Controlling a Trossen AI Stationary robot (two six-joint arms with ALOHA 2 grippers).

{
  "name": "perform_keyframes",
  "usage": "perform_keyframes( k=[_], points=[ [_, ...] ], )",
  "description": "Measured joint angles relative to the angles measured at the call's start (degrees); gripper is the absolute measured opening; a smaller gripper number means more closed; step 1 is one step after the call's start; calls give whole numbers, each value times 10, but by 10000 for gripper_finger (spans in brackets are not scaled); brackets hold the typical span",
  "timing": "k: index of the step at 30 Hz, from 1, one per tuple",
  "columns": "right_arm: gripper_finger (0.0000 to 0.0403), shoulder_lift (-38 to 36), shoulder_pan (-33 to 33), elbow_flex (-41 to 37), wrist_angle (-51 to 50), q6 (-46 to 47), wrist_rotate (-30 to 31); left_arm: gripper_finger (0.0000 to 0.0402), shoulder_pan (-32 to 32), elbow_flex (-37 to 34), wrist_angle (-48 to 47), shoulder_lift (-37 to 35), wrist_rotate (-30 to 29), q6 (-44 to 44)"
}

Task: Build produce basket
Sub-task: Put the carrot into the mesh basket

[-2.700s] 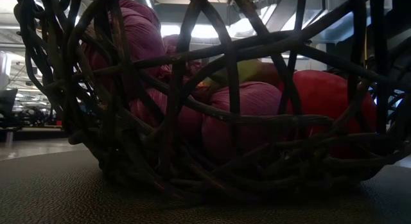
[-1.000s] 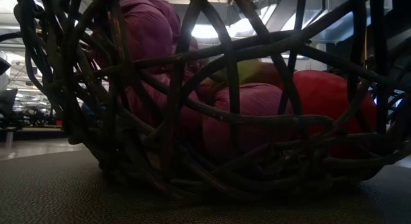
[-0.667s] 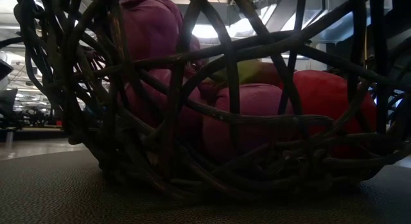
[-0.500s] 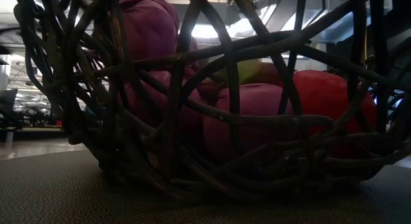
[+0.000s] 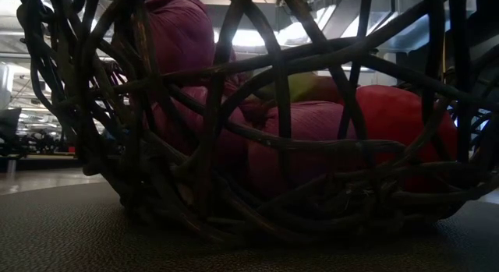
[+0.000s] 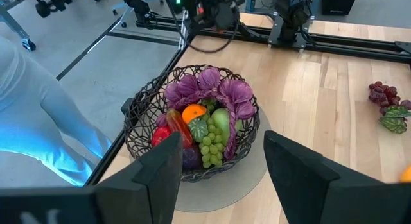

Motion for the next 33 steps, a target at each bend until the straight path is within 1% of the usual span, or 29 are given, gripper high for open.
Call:
perform_keyframes(
  k=[4, 8, 12, 17, 21, 25, 28, 33],
  points=[
    [211, 0, 0, 0, 0, 0, 4, 0, 20, 60, -49, -5, 5, 2],
    [211, 0, 0, 0, 0, 0, 4, 0, 52, 136, -75, -5, -3, 31],
    [211, 0, 0, 0, 0, 0, 4, 0, 95, 207, -74, -5, -23, 97],
    [211, 0, 0, 0, 0, 0, 5, 0, 161, 275, -74, -6, -41, 209],
    [211, 0, 0, 0, -1, 0, 5, 0, 219, 312, -75, 2, -17, 293],
    [211, 0, 0, 0, -1, 0, 5, 0, 269, 343, -64, 33, 26, 377],
    [211, 0, 0, 0, -3, 1, 5, 0, 294, 380, -64, 67, 50, 442],
    [211, 0, 0, 0, -3, 1, 5, 0, 317, 461, -70, 129, 62, 544]
  ],
)
